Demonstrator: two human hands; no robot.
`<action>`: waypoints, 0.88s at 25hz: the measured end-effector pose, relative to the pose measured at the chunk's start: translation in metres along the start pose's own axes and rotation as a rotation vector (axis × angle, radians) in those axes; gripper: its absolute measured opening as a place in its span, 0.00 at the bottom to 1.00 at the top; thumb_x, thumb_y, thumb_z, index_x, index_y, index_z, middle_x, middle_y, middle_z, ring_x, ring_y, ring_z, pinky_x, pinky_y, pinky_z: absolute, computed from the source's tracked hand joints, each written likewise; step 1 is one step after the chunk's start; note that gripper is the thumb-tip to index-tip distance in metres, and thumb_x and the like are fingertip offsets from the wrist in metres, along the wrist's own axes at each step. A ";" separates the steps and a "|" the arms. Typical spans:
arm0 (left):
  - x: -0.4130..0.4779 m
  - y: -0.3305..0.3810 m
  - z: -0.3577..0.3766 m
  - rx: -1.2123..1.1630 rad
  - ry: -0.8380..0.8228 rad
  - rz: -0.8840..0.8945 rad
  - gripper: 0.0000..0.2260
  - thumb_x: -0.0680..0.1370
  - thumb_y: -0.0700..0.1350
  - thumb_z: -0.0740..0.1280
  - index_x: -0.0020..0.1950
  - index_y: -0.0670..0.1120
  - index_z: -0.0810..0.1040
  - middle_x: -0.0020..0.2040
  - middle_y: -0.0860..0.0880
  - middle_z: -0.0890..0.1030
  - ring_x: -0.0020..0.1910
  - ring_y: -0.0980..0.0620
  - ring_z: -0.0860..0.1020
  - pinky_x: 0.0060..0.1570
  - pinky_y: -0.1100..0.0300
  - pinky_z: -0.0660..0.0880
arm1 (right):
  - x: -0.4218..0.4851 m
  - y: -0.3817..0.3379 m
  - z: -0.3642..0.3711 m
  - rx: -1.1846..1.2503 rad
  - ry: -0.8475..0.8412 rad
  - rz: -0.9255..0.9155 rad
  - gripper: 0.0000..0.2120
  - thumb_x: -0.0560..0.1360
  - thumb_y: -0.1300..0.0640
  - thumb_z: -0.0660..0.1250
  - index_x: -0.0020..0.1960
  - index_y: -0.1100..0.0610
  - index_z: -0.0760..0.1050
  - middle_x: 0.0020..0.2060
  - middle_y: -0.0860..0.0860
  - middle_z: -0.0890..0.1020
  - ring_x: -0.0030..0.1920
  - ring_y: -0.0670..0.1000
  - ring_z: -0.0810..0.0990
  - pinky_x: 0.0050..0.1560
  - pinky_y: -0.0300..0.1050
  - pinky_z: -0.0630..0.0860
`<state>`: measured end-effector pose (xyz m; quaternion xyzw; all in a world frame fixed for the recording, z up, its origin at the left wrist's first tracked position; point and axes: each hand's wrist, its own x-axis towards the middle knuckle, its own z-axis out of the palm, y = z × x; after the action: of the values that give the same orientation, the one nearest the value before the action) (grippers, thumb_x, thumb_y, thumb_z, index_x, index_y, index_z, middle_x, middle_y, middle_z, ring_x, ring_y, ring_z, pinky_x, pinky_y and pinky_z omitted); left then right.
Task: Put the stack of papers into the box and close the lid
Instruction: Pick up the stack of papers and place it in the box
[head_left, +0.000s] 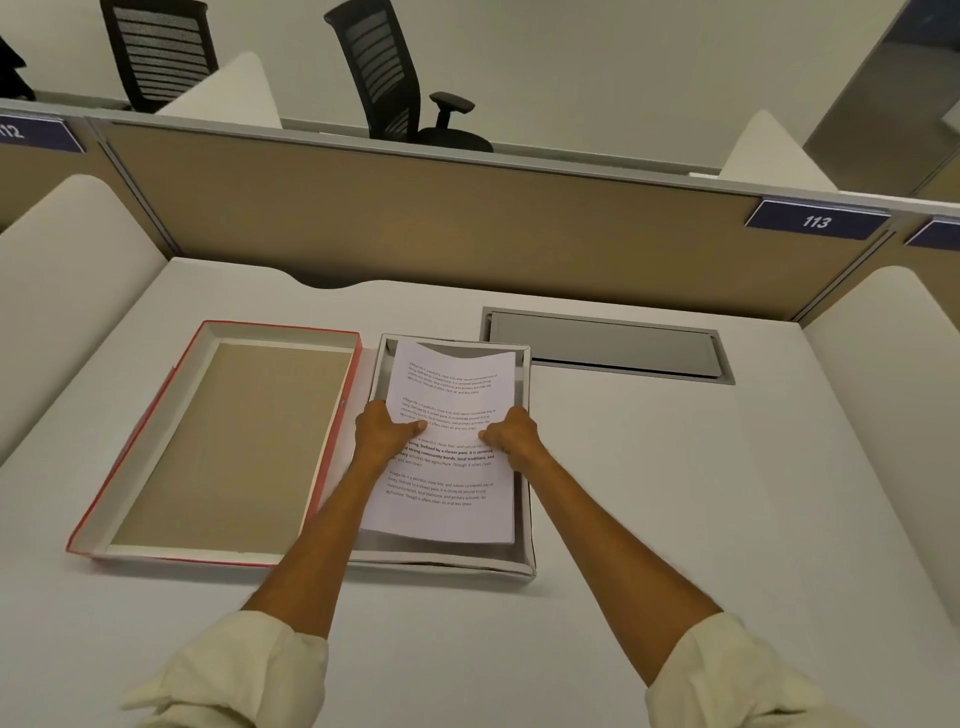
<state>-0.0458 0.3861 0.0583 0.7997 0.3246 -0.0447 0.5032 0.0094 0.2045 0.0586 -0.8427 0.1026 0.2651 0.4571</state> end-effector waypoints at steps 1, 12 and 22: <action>0.001 -0.002 0.002 -0.006 -0.004 0.002 0.21 0.72 0.43 0.76 0.61 0.38 0.77 0.63 0.38 0.81 0.58 0.36 0.81 0.57 0.42 0.79 | 0.001 0.000 -0.001 -0.010 -0.007 0.003 0.14 0.75 0.66 0.67 0.60 0.66 0.74 0.58 0.61 0.80 0.56 0.60 0.81 0.54 0.49 0.79; 0.009 -0.019 0.008 -0.045 -0.013 -0.018 0.20 0.74 0.42 0.74 0.63 0.37 0.76 0.64 0.37 0.80 0.60 0.36 0.80 0.59 0.42 0.78 | 0.007 0.001 0.004 -0.101 -0.041 -0.044 0.04 0.78 0.63 0.63 0.52 0.62 0.74 0.45 0.56 0.77 0.43 0.54 0.77 0.42 0.42 0.73; 0.013 -0.027 0.011 -0.039 0.019 -0.006 0.22 0.74 0.45 0.74 0.65 0.37 0.75 0.65 0.38 0.79 0.61 0.36 0.80 0.61 0.41 0.77 | 0.009 0.009 0.009 -0.245 -0.003 -0.099 0.10 0.77 0.65 0.64 0.56 0.69 0.76 0.53 0.62 0.82 0.45 0.56 0.79 0.43 0.43 0.73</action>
<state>-0.0481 0.3911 0.0269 0.7892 0.3323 -0.0323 0.5154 0.0104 0.2073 0.0432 -0.8959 0.0269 0.2542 0.3633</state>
